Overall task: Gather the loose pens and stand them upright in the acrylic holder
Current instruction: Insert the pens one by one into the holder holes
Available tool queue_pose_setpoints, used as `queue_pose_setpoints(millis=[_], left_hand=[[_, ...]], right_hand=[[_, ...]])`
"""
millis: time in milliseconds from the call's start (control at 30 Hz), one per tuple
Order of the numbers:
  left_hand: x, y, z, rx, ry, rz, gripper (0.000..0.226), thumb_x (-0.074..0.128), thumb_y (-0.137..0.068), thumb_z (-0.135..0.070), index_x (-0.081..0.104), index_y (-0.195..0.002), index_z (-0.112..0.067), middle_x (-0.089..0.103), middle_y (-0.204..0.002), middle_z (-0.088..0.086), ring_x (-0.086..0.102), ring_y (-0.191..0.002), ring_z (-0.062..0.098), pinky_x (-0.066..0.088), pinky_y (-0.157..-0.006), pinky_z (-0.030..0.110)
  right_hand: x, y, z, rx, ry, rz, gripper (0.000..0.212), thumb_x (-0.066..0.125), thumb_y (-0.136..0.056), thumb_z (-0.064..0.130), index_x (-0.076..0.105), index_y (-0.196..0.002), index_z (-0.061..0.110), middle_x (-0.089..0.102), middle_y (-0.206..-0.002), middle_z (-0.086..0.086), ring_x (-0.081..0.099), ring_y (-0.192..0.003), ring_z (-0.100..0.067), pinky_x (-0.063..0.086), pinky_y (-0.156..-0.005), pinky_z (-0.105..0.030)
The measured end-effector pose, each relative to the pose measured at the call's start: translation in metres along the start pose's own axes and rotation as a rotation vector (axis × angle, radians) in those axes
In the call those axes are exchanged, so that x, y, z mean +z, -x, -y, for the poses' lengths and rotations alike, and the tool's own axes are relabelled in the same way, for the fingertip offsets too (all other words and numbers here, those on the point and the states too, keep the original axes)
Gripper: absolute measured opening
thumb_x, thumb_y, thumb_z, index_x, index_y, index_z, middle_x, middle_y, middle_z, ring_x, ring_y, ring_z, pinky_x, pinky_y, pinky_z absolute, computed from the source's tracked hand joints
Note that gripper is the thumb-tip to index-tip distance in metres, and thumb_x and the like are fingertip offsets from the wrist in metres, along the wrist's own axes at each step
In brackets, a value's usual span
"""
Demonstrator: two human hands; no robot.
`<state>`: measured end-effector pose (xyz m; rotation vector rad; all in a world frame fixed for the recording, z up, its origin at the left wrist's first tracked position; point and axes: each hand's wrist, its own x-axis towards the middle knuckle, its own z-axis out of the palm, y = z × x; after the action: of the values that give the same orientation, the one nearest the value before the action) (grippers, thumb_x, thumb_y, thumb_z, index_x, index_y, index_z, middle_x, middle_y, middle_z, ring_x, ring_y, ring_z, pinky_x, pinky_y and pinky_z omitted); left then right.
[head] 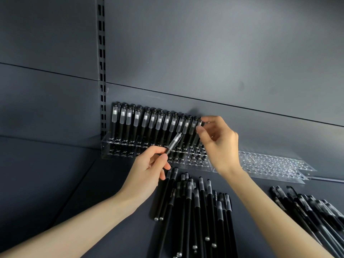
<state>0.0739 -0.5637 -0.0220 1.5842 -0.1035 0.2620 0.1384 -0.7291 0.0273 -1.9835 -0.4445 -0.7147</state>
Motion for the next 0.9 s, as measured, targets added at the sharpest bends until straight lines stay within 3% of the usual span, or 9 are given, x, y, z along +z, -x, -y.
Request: queue_pose_setpoints(millis=[100, 167, 333, 433, 533, 600, 733, 900], left_hand=[[0.002, 0.002, -0.002, 0.006, 0.042, 0.035, 0.016, 0.048, -0.096, -0.012, 0.061, -0.105, -0.018, 0.063, -0.073, -0.002, 0.054, -0.057, 0.007, 0.042, -0.047, 0.021], [0.003, 0.003, -0.003, 0.02, 0.053, 0.054, 0.015, 0.049, -0.096, -0.012, 0.061, -0.104, -0.017, 0.064, -0.074, 0.0, 0.055, -0.057, 0.009, 0.044, -0.048, 0.023], [0.005, 0.006, -0.006, -0.002, 0.121, 0.125, 0.016, 0.048, -0.096, -0.014, 0.061, -0.106, -0.015, 0.067, -0.076, 0.006, 0.059, -0.058, 0.015, 0.049, -0.05, 0.026], [0.005, 0.006, -0.002, 0.022, 0.043, 0.111, 0.016, 0.049, -0.096, -0.015, 0.062, -0.106, -0.017, 0.069, -0.083, 0.005, 0.065, -0.069, 0.014, 0.055, -0.065, 0.027], [0.001, 0.005, 0.005, 0.178, -0.309, 0.049, 0.021, 0.047, -0.097, -0.025, 0.06, -0.113, -0.023, 0.064, -0.102, -0.013, 0.058, -0.097, -0.004, 0.044, -0.085, 0.011], [-0.003, 0.003, 0.008, 0.284, -0.576, 0.044, 0.03, 0.043, -0.098, -0.031, 0.054, -0.125, -0.024, 0.052, -0.119, -0.017, 0.044, -0.113, -0.006, 0.033, -0.094, 0.009], [-0.009, -0.007, 0.019, 0.458, -1.018, 0.004, 0.054, 0.029, -0.094, -0.045, 0.048, -0.136, -0.017, 0.043, -0.135, 0.0, 0.025, -0.126, 0.013, 0.015, -0.107, 0.031], [-0.011, -0.012, 0.031, 0.422, -1.157, 0.049, 0.068, 0.017, -0.089, -0.051, 0.044, -0.14, -0.015, 0.04, -0.139, 0.008, 0.015, -0.129, 0.017, 0.006, -0.11, 0.044]], right_hand=[[0.002, 0.013, 0.013, 0.138, -0.267, 0.228, 0.01, 0.068, -0.085, 0.019, 0.064, -0.094, 0.016, 0.07, -0.074, -0.002, 0.066, -0.07, -0.018, 0.056, -0.072, -0.031], [0.005, 0.017, 0.016, 0.173, -0.349, 0.344, 0.019, 0.071, -0.081, 0.015, 0.062, -0.098, 0.014, 0.072, -0.076, -0.001, 0.068, -0.071, -0.015, 0.055, -0.075, -0.028], [0.006, 0.016, 0.018, 0.191, -0.452, 0.34, 0.022, 0.07, -0.08, 0.006, 0.058, -0.098, 0.01, 0.072, -0.071, 0.002, 0.068, -0.068, -0.012, 0.055, -0.07, -0.023], [0.005, 0.014, 0.018, 0.185, -0.461, 0.35, 0.02, 0.067, -0.081, 0.001, 0.058, -0.096, 0.012, 0.071, -0.07, 0.003, 0.068, -0.067, -0.011, 0.055, -0.068, -0.022], [-0.002, 0.008, 0.016, 0.117, -0.376, 0.247, 0.023, 0.066, -0.083, 0.001, 0.058, -0.098, 0.018, 0.071, -0.071, 0.004, 0.068, -0.072, -0.012, 0.054, -0.075, -0.026], [-0.011, 0.001, 0.014, 0.09, -0.325, 0.118, 0.027, 0.066, -0.085, 0.003, 0.057, -0.1, 0.023, 0.071, -0.076, 0.0, 0.069, -0.078, -0.022, 0.055, -0.081, -0.036], [-0.026, -0.009, 0.009, -0.017, -0.211, -0.119, 0.033, 0.066, -0.087, 0.006, 0.053, -0.095, 0.036, 0.069, -0.076, 0.007, 0.068, -0.077, -0.019, 0.055, -0.078, -0.034], [-0.025, -0.014, 0.005, -0.11, -0.139, -0.235, 0.028, 0.064, -0.088, 0.007, 0.054, -0.101, 0.029, 0.064, -0.08, 0.008, 0.063, -0.074, -0.013, 0.051, -0.075, -0.027]])
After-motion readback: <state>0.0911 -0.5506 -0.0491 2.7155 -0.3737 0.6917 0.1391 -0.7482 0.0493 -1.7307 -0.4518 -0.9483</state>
